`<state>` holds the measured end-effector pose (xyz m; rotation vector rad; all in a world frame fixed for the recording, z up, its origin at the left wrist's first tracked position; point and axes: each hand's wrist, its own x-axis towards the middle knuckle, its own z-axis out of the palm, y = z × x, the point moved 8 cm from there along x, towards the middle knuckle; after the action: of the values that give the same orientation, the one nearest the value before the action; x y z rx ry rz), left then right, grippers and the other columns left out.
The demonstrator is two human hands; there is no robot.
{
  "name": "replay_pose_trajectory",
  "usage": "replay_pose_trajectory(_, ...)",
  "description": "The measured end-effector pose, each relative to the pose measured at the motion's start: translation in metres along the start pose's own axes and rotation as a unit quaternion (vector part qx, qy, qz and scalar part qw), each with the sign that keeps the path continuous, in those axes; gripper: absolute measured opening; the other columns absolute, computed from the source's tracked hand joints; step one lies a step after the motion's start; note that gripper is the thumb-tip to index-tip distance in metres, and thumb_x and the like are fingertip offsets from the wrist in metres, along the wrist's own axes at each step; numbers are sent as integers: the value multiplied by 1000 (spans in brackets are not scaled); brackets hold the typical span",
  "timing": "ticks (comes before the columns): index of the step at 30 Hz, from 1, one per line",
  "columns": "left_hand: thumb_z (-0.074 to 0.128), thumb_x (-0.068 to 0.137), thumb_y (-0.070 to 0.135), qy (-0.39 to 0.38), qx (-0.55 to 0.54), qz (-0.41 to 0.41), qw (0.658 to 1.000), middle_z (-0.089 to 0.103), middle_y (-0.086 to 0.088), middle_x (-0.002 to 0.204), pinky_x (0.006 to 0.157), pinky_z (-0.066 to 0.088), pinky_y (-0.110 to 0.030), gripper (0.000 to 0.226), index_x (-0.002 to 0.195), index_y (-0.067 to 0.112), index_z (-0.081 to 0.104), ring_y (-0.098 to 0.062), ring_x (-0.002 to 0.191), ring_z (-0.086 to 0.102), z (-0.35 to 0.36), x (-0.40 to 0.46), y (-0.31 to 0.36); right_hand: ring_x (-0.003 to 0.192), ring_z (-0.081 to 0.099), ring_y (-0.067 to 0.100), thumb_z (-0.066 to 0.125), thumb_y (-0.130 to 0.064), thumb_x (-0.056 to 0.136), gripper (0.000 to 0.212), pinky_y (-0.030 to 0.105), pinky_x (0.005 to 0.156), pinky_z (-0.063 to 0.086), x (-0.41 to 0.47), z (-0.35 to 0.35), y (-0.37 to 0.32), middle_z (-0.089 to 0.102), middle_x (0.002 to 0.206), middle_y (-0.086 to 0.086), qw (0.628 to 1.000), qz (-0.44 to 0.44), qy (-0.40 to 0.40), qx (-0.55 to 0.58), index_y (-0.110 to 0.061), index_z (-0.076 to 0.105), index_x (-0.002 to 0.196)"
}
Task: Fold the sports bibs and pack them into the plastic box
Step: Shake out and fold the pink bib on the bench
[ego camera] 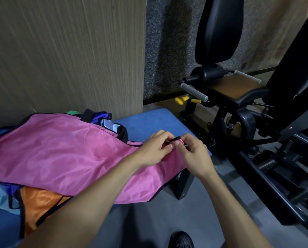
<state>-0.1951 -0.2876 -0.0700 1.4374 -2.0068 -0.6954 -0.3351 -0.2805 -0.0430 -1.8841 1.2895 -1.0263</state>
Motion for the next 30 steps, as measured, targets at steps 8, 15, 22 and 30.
replay_pose_trajectory(8,70,94,35,8,-19,18,1000,66,6,88,83,50,-44,18,88,22,60,-14,87,61,-14,7,8,78,61,9,59,-24,97,21,14,63,42,6,-2,16,68,79,-4,997,66,34,-27,-17,68,79)
replay_pose_trajectory(15,70,95,31,3,66,25,998,66,9,85,79,51,-41,23,108,27,52,-12,80,61,-28,5,8,70,57,17,58,-22,98,24,15,57,40,6,-6,14,64,74,3,994,84,65,-22,-9,62,78)
replay_pose_trajectory(22,69,93,39,78,124,41,988,58,17,99,90,49,-43,12,99,33,61,-11,97,54,-26,-1,2,74,53,11,58,-19,98,25,14,59,39,4,-8,3,61,72,1,996,57,70,-9,-10,57,75)
replay_pose_trajectory(30,57,96,57,22,164,12,986,53,15,113,98,42,-44,27,80,35,55,-11,106,43,-19,5,-7,72,55,11,56,-23,101,23,17,59,40,1,-16,7,63,75,0,993,70,92,7,-12,59,81)
